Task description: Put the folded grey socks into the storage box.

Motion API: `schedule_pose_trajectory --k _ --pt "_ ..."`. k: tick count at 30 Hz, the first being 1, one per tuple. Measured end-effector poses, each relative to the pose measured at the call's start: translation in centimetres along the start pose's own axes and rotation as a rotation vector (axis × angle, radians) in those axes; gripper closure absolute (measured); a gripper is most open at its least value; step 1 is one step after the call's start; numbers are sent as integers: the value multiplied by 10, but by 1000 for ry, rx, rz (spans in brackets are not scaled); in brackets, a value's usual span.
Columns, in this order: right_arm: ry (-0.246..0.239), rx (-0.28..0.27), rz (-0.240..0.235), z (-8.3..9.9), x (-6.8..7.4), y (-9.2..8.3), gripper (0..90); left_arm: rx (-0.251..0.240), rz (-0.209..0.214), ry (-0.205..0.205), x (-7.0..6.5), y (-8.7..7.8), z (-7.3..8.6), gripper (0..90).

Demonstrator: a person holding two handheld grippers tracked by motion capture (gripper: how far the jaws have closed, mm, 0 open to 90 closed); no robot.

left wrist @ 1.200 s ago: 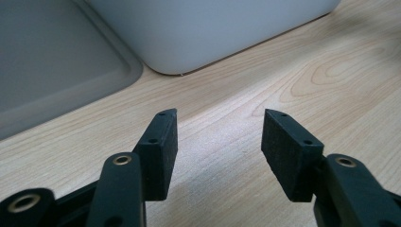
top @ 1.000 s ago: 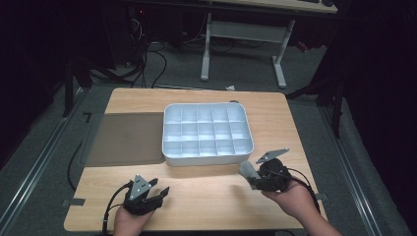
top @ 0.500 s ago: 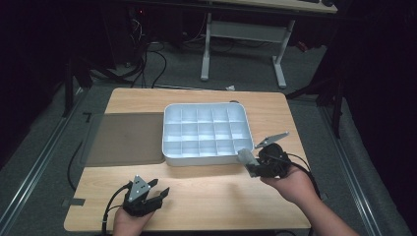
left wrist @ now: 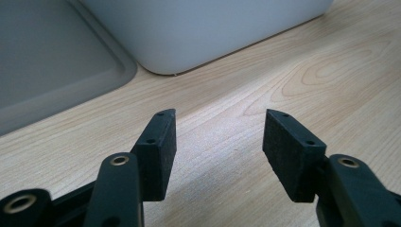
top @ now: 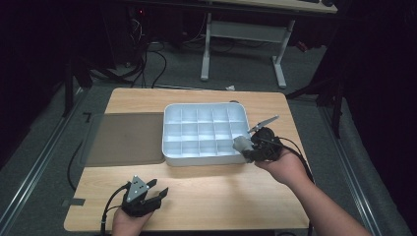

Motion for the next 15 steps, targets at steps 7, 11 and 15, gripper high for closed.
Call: schedule_pose_trajectory --k 7,11,15 --pt "29 37 23 -9 -13 16 683 0 2 1 0 0 0 456" --pt "52 65 26 -10 -20 25 683 -2 2 -2 0 0 0 456" --pt "69 86 33 -11 -24 32 683 0 3 -1 0 0 0 456"
Point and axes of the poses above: each handheld gripper's, and its own axes: y roughly forward along the jaws, z roughly out of its underside, x roughly to its left, the point moved 10 cm from there along y, roughly forward along the jaws, and after that the axes turned 7 degrees about y, right-handed, at the moved point
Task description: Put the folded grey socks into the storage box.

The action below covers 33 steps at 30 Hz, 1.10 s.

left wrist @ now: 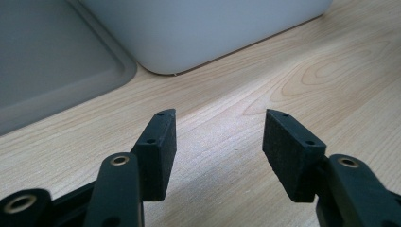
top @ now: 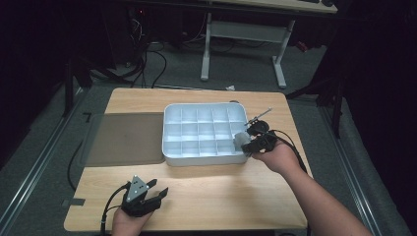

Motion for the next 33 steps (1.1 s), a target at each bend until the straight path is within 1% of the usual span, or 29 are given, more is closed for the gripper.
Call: schedule_pose_trajectory --k 4,6,7,9,11,12,13,15,16,17,18,25,26,27,28,32,33 --pt "-2 6 15 -5 -3 5 683 3 1 0 0 0 0 456" --pt "4 44 22 -6 -4 13 686 2 1 -1 0 0 0 456" --pt "18 59 28 -6 -5 14 690 2 1 -1 0 0 0 457" --pt "16 83 29 -7 -6 17 695 5 2 -2 0 0 1 459" --pt "20 93 30 -8 -5 19 697 5 3 -3 0 0 1 459" --pt "13 115 37 -9 -6 22 699 5 4 -3 0 0 1 460" --pt "11 124 46 -10 -6 24 700 5 4 -3 0 0 1 459" --pt "10 129 46 -10 -7 26 700 2 4 -4 0 0 1 459" --pt "6 140 55 -10 -8 30 702 2 4 -5 0 0 1 459" --pt "13 156 64 -8 -8 35 702 1 4 -6 1 0 1 459" --pt "2 162 68 -8 -10 38 703 1 4 -6 1 0 1 459" --pt "16 185 62 -3 -12 50 705 6 7 -6 1 1 2 459" --pt "28 194 62 -2 -11 52 704 6 7 -6 1 1 2 459" --pt "27 199 61 -1 -11 54 704 8 8 -6 1 1 2 459" --pt "12 199 62 -1 -12 56 703 7 7 -6 1 1 2 459" --pt "6 208 62 0 -12 61 702 8 5 -5 1 1 2 459" --pt "14 210 56 1 -12 63 701 8 6 -7 1 1 2 459"
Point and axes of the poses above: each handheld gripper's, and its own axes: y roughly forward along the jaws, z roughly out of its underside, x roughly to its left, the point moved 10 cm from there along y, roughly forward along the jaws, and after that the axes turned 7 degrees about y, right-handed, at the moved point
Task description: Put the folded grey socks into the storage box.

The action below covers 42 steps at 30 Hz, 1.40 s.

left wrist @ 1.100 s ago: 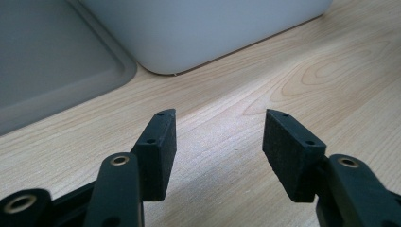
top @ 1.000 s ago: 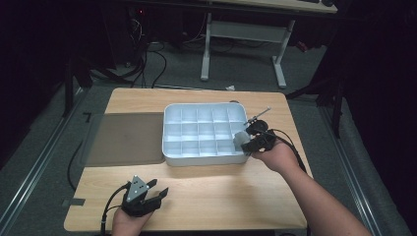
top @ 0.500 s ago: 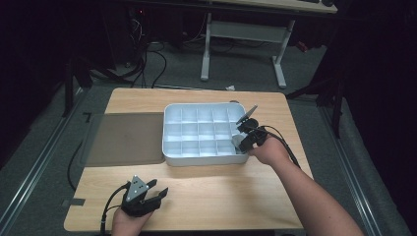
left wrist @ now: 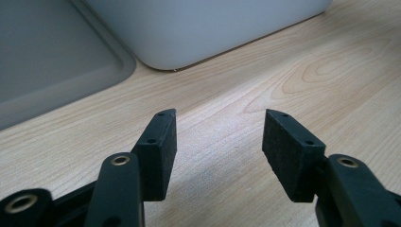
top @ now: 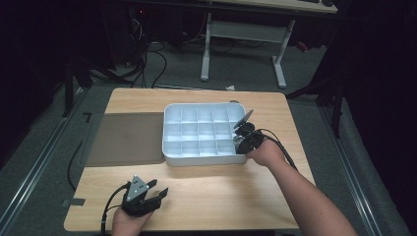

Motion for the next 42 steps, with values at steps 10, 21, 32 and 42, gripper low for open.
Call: schedule_pose_trajectory --k 10,21,32,42 --pt "-3 9 -1 0 1 8 693 2 3 -2 -1 1 0 459" --pt "1 10 -3 -1 3 3 635 4 6 0 -1 1 1 459" --pt "21 4 -11 -3 1 -5 573 4 7 -1 -1 1 1 459" --pt "27 -10 -18 -6 1 -15 514 6 7 1 -1 1 1 459"
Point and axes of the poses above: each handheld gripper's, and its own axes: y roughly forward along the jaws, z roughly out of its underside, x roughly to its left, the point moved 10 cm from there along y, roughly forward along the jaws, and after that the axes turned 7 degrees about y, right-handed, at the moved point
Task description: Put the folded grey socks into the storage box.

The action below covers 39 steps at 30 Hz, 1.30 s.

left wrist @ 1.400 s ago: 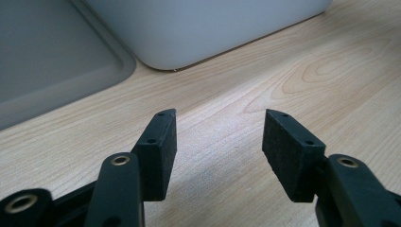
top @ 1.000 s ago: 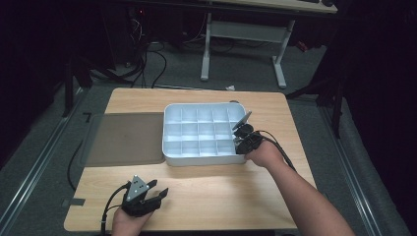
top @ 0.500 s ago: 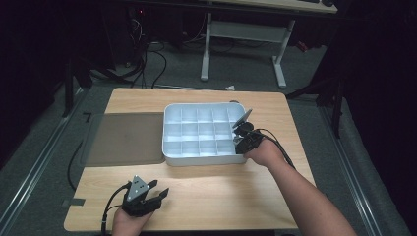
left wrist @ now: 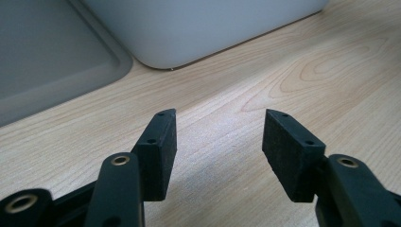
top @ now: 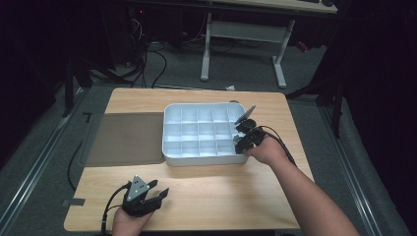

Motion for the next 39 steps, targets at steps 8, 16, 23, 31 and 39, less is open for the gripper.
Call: schedule_pose_trajectory --k 8,16,23,31,39 --pt "12 -25 -17 -3 1 -11 477 -3 1 -3 0 0 0 459" --pt "16 -43 -30 -2 2 -23 524 0 2 -1 0 0 0 459" --pt "-16 -30 -30 5 5 -27 846 0 3 -1 -1 1 0 459" --pt "-20 44 4 13 3 -3 900 2 3 -3 0 0 1 459" --pt "-15 68 -10 14 3 17 884 3 1 -6 0 1 1 459"
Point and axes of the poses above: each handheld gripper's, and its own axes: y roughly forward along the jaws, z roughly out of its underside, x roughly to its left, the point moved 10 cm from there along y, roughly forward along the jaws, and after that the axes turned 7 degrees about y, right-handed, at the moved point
